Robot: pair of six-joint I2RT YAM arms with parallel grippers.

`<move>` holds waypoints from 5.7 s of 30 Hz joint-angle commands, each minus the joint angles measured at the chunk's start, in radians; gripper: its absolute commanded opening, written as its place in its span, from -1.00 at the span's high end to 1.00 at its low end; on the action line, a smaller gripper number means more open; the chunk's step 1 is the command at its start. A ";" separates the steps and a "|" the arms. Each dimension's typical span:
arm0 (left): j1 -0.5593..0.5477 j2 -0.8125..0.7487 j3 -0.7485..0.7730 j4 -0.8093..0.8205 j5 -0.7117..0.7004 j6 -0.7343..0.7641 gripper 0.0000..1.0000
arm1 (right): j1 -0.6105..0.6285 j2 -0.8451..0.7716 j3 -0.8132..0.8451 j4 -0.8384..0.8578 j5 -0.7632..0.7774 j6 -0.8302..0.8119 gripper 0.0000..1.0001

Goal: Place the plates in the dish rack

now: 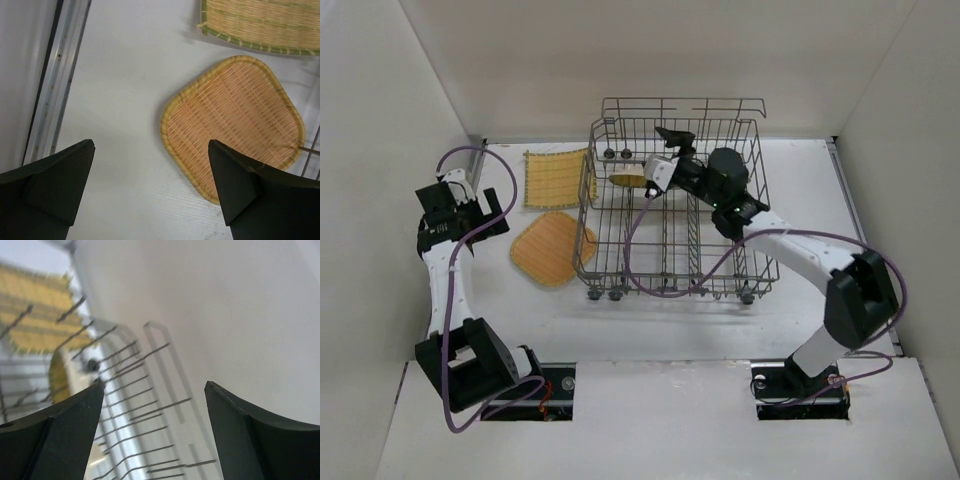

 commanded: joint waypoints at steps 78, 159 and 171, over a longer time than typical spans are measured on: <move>0.332 0.550 -0.226 0.222 0.792 -0.390 -0.33 | -0.125 -0.495 0.139 -0.682 0.317 0.263 -0.74; 0.131 -0.182 0.365 -0.086 0.547 -0.139 0.93 | -0.066 -0.457 0.119 -0.588 0.170 0.407 -0.74; -0.450 -0.065 0.663 -0.367 0.087 0.266 0.93 | -0.066 -0.498 0.070 -0.585 0.171 0.404 -0.72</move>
